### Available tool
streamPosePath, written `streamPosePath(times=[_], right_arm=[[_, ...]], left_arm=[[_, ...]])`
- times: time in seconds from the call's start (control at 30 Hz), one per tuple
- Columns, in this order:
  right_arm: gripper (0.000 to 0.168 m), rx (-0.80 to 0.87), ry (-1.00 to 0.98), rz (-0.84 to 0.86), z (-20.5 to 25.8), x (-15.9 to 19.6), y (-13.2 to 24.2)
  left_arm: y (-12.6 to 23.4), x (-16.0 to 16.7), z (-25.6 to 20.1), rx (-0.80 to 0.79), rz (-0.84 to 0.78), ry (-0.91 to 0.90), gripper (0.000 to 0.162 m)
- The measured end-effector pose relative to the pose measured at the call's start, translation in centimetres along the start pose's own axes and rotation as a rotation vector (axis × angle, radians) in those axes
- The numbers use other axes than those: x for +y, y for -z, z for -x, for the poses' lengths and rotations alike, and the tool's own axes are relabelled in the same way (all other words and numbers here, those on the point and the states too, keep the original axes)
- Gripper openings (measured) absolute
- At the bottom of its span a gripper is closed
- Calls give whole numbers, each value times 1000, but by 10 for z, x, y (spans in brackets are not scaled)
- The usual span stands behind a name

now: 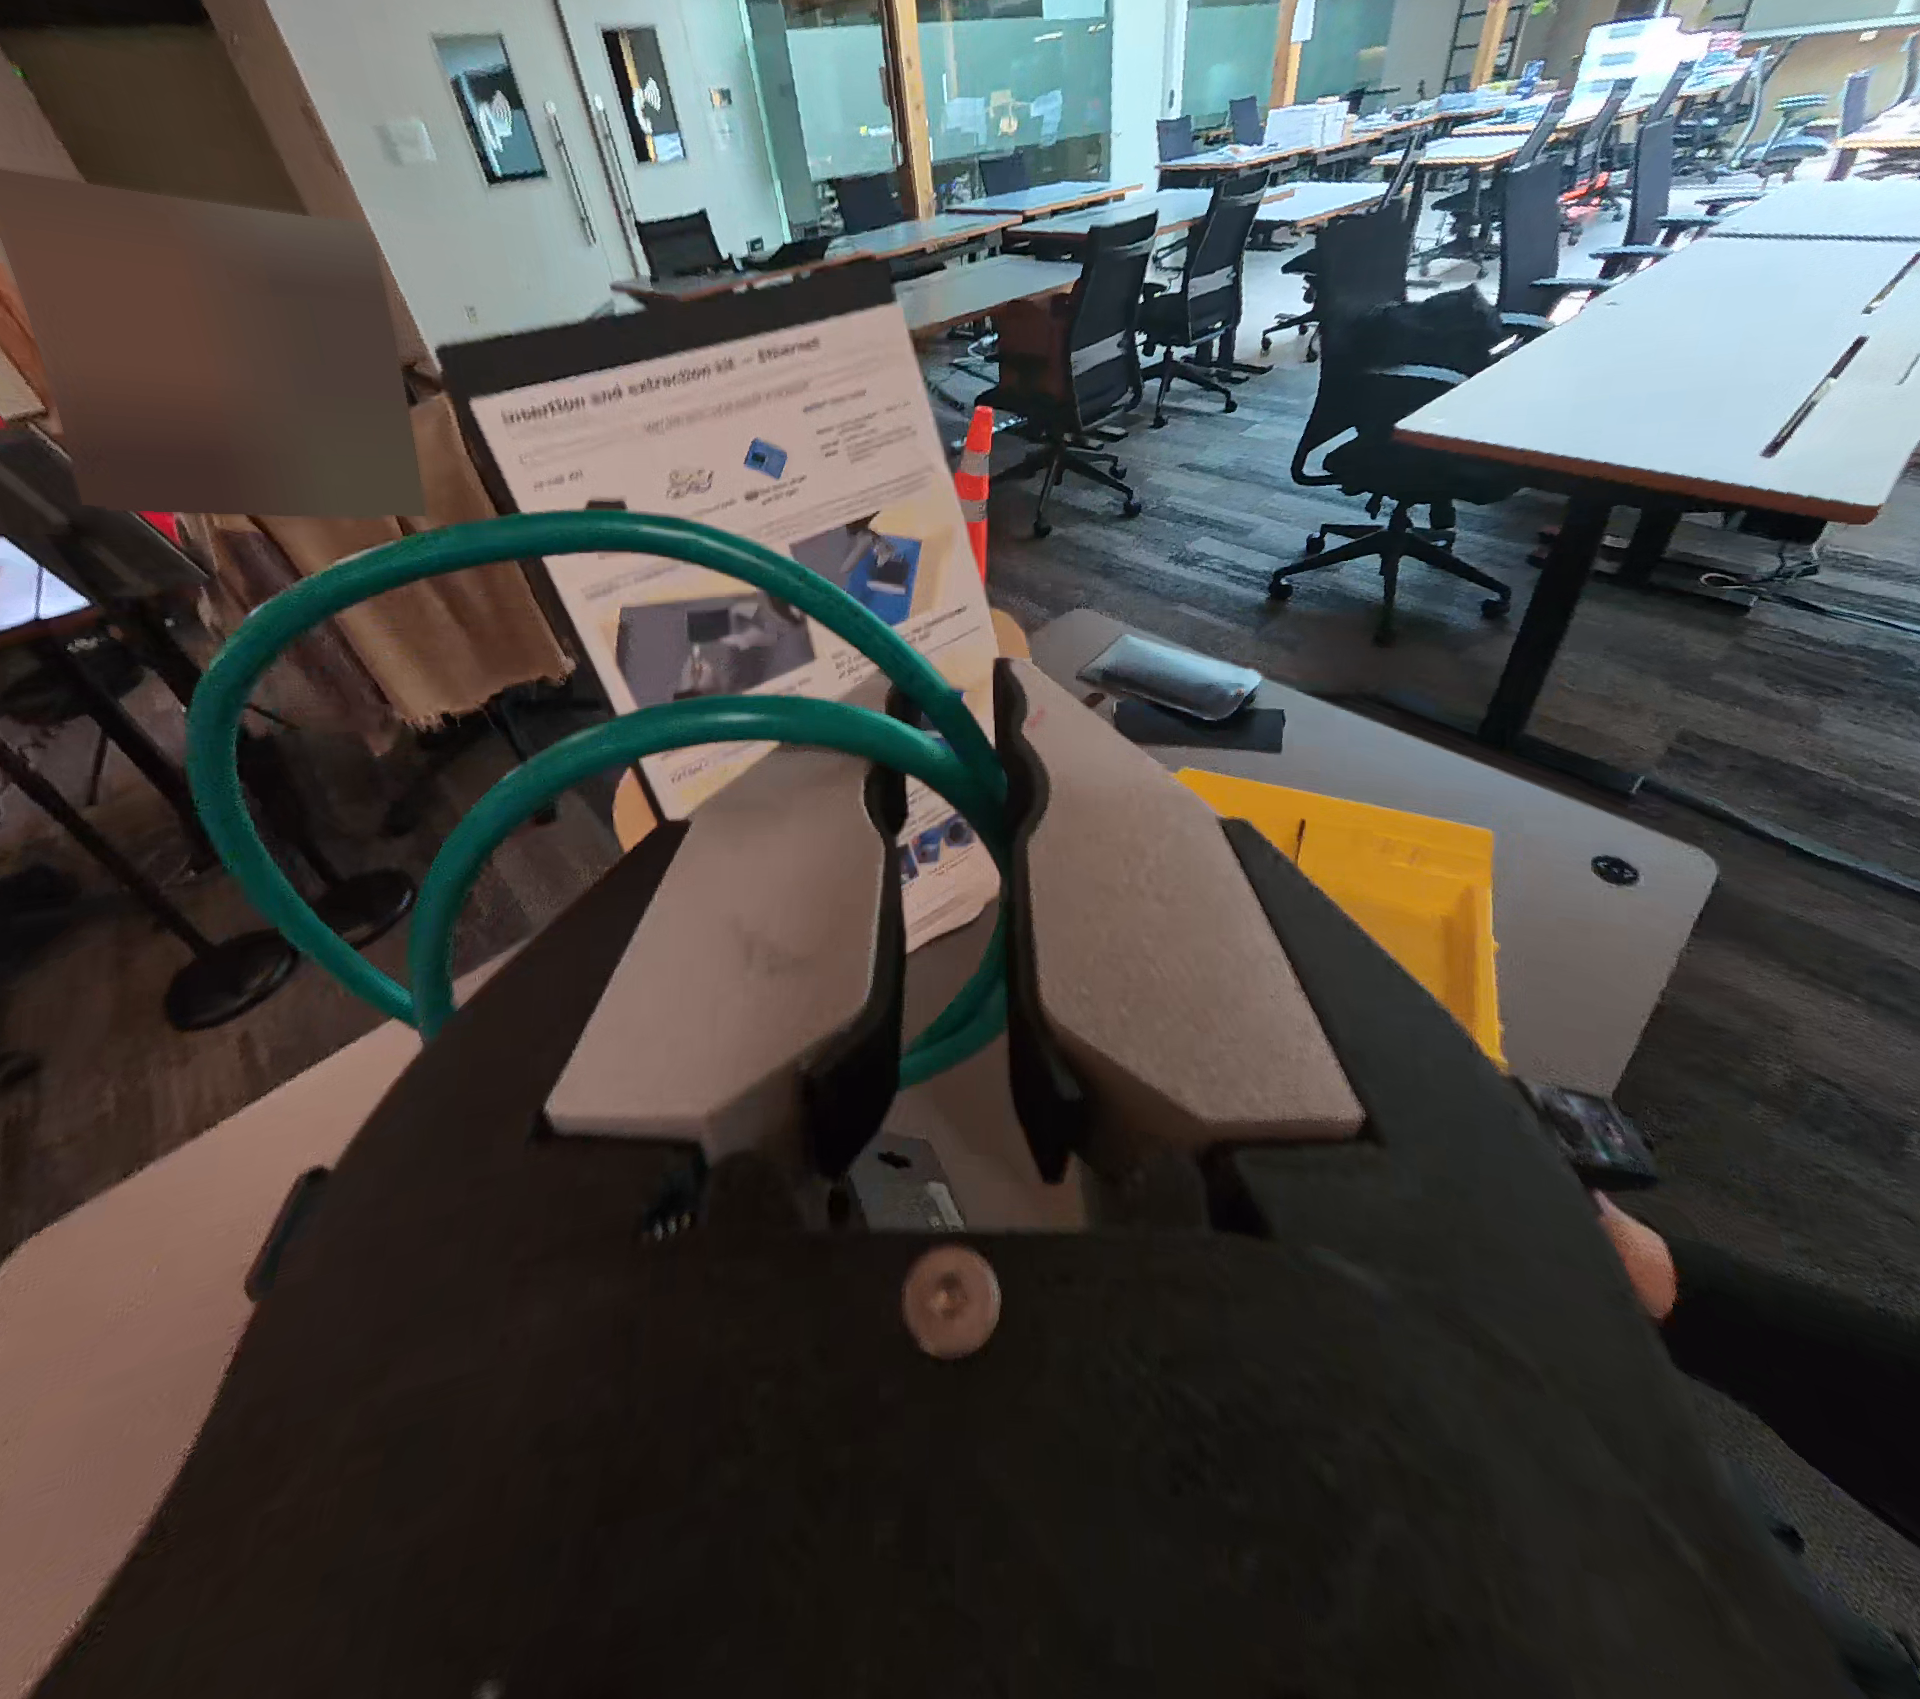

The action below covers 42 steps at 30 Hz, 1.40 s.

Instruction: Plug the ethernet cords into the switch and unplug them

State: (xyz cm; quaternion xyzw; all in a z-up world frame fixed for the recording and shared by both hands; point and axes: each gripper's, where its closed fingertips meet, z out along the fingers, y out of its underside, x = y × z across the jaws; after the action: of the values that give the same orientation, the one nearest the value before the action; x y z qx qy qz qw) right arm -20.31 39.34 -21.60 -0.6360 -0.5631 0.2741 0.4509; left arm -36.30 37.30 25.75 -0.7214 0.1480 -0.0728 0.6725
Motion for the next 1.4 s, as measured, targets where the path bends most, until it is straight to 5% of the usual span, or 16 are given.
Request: streamPosePath(times=[0.23, 0.67, 0.93, 1.27, 1.4], right_arm=[[56, 5, 7, -12, 0, -1, 1], [58, -1, -25, -52, -3, -6, 6], [60, 128, -21, -281, -16, -35, 29], [78, -164, -245, -475, 6, -88, 79], [94, -227, -226, -393, 19, -89, 83]], left_arm=[[11, -44, -74, 220, -75, -15, 10], [-44, 49, -132, 400, 95, -18, 10], [-37, 39, -152, 478, 81, -5, 10], [-21, 51, -175, 575, 91, -20, 11], [-10, 41, -190, 634, 76, -31, 11]])
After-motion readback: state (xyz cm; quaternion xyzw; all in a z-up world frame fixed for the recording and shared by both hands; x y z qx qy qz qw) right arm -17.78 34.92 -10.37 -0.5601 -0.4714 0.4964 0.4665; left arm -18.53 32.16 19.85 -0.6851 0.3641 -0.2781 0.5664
